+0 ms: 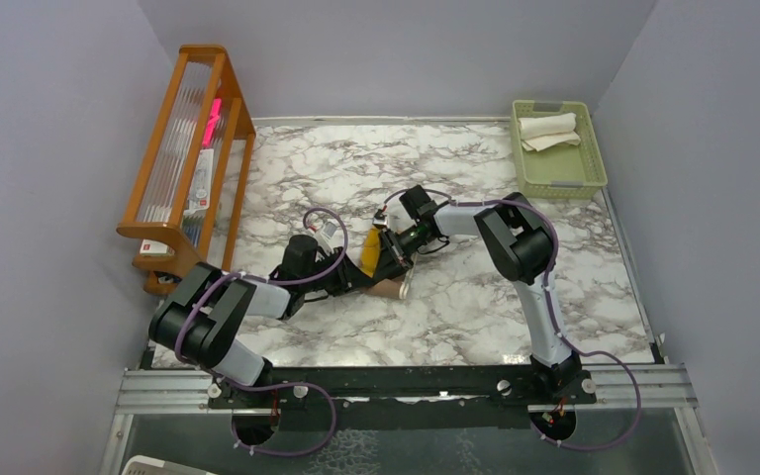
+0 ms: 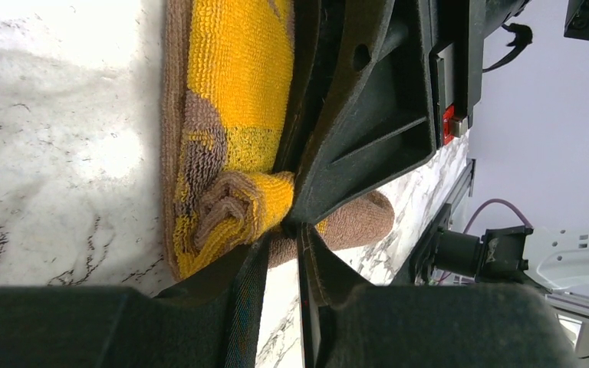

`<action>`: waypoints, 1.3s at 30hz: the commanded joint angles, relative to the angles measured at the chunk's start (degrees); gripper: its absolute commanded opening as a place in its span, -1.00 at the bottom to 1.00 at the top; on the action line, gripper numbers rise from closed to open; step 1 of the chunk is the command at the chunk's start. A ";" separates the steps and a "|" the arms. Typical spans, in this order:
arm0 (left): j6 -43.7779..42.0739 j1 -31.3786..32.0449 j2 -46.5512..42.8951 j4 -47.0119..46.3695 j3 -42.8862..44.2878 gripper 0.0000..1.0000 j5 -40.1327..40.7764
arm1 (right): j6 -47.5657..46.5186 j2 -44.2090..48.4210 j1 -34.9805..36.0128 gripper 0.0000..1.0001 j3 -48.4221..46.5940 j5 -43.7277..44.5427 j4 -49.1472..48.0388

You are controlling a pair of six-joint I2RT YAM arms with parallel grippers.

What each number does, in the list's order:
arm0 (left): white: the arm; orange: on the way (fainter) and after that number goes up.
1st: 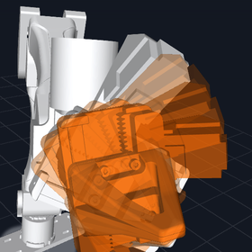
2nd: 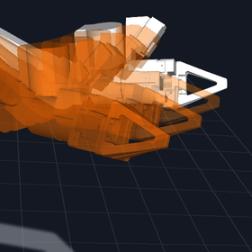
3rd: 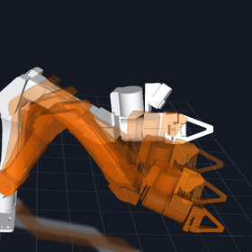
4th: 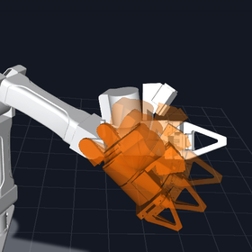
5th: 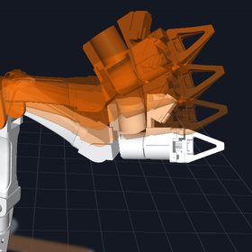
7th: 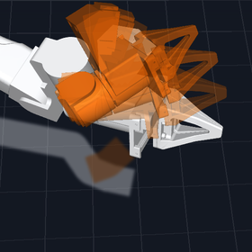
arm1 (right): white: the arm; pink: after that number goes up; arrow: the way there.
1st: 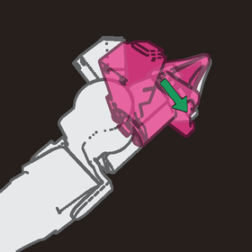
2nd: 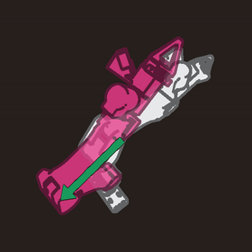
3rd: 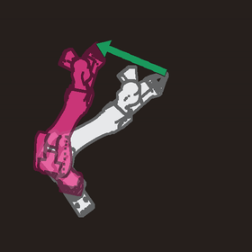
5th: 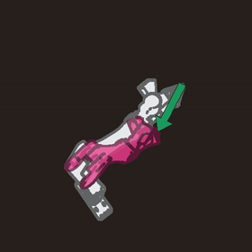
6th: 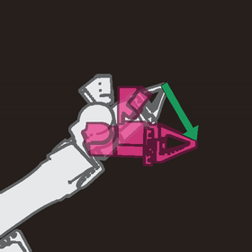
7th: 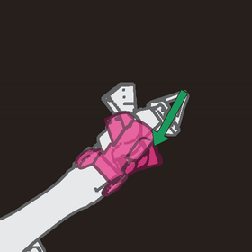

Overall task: Roll the towels
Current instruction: Roll the towel at the center of the board.

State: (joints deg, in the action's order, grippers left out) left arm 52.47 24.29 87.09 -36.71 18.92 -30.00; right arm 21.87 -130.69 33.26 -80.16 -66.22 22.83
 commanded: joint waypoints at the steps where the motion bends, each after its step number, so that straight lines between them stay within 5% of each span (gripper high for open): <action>1: -1.23 -0.06 0.10 3.14 -1.16 -0.53 7.78 | -2.86 0.79 -0.38 -0.88 1.24 4.23 2.70; 4: -0.62 -0.25 0.75 3.24 -0.99 -0.58 9.00 | -3.12 1.35 -0.41 -0.77 1.94 4.43 2.45; 9: 0.51 -0.74 3.64 3.16 -1.81 -0.99 10.71 | -5.80 5.64 -0.43 -0.55 3.24 7.65 3.31; 13: -0.07 -0.74 5.52 2.96 -1.95 -1.00 11.26 | -9.48 11.88 -0.40 -0.44 4.40 12.54 2.45; 16: -0.47 -0.74 6.76 2.96 -2.00 -1.00 11.42 | -11.86 18.20 -0.39 -0.12 6.05 17.50 0.40; 21: -0.52 -0.73 8.30 2.96 -2.09 -1.00 11.30 | -17.73 31.20 0.38 -0.08 11.03 28.37 -6.02; 28: -0.61 -0.68 9.51 2.96 -1.70 -1.00 10.77 | -41.86 51.32 15.79 -0.09 31.07 46.88 -24.42; 31: -0.66 -0.74 10.01 3.00 -1.51 -1.00 10.44 | -46.72 52.44 21.11 -0.06 35.75 54.71 -27.42; 34: -0.70 -0.73 10.03 2.96 -1.22 -1.00 10.22 | -53.06 52.17 25.04 0.40 39.37 60.96 -30.04; 39: -0.88 -0.74 10.03 2.96 -1.00 -1.00 9.67 | -61.77 50.49 28.09 0.44 44.03 65.31 -34.63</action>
State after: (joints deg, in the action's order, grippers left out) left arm 54.78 24.10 93.86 -44.53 19.46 -26.96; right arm -29.87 -78.54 59.70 -37.47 -9.82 -5.08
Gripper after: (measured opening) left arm 0.010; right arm 0.720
